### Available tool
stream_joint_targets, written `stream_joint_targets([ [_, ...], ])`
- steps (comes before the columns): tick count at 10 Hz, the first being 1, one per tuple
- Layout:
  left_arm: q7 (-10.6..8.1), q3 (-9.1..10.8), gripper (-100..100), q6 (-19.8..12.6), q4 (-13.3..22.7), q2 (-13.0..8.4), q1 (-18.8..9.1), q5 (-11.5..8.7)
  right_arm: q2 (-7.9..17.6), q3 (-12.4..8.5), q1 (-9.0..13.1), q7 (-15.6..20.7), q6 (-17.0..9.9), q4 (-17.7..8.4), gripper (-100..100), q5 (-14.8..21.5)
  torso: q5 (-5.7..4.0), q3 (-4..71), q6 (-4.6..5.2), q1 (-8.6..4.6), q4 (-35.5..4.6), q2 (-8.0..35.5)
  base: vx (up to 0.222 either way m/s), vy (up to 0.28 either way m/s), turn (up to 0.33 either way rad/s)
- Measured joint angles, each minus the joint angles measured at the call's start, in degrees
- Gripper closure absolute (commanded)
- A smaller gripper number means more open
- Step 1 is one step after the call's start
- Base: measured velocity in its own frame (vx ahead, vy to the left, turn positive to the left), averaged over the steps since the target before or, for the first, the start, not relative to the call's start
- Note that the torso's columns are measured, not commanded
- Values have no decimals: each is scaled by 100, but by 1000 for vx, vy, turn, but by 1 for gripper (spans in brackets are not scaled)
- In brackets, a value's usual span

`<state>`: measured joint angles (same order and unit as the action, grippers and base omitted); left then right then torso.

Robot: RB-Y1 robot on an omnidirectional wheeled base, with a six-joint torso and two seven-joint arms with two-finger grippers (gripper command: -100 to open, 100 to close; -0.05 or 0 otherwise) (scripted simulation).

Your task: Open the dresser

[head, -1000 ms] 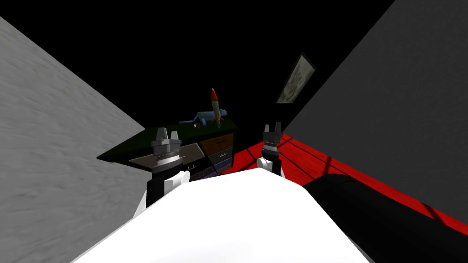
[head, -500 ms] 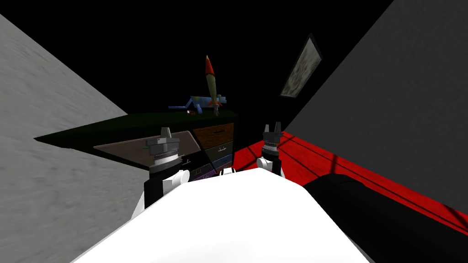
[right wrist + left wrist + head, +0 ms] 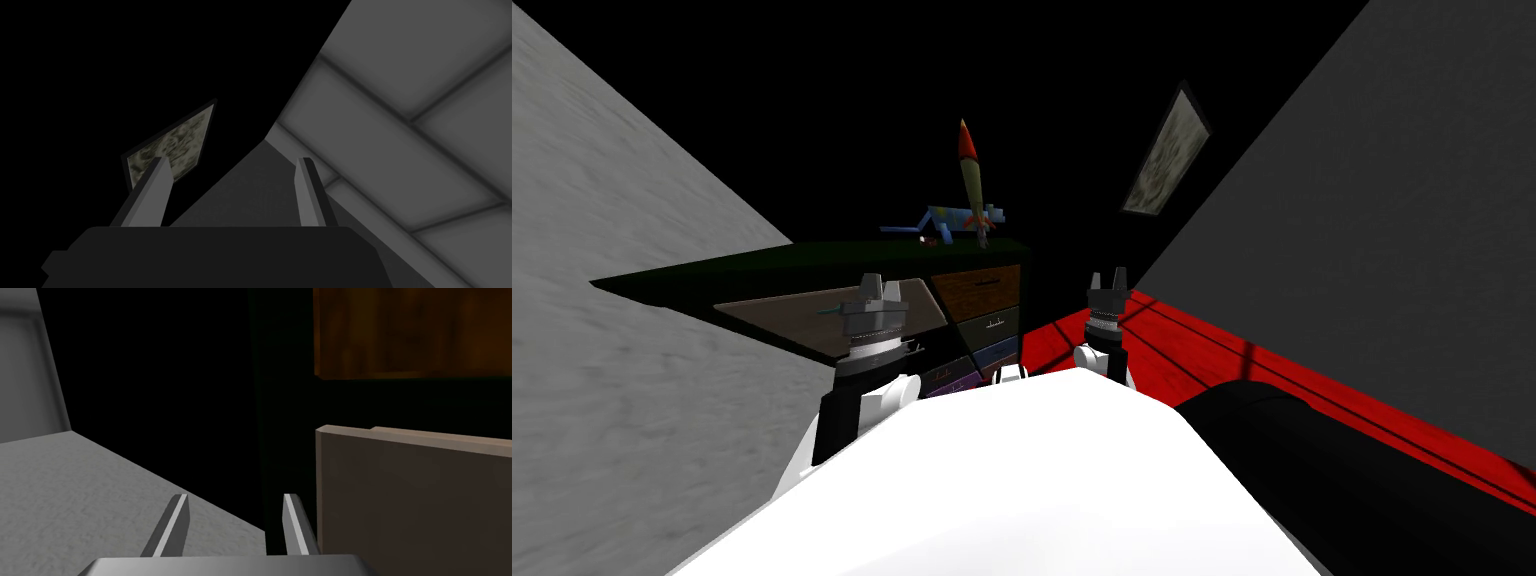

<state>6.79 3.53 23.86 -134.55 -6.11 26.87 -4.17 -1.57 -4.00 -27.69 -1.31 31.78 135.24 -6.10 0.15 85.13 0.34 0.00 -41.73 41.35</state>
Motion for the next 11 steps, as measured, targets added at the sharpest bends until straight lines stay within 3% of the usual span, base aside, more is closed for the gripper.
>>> stream_joint_targets([
  [6, 23, 49, -100, -623, -88, -176, 106, 3, 0, 0, -1, 0, 0, 0, 0, 0, -7, 17, 16, -20, 5, -24, -4, -61, -3],
  [11, 56, 86, -100, -1134, -329, -114, 203, 17, 1, -1, -1, 0, 0, 0, 0, 0, -12, 1, 39, -67, 17, -12, 3, -47, 3],
])
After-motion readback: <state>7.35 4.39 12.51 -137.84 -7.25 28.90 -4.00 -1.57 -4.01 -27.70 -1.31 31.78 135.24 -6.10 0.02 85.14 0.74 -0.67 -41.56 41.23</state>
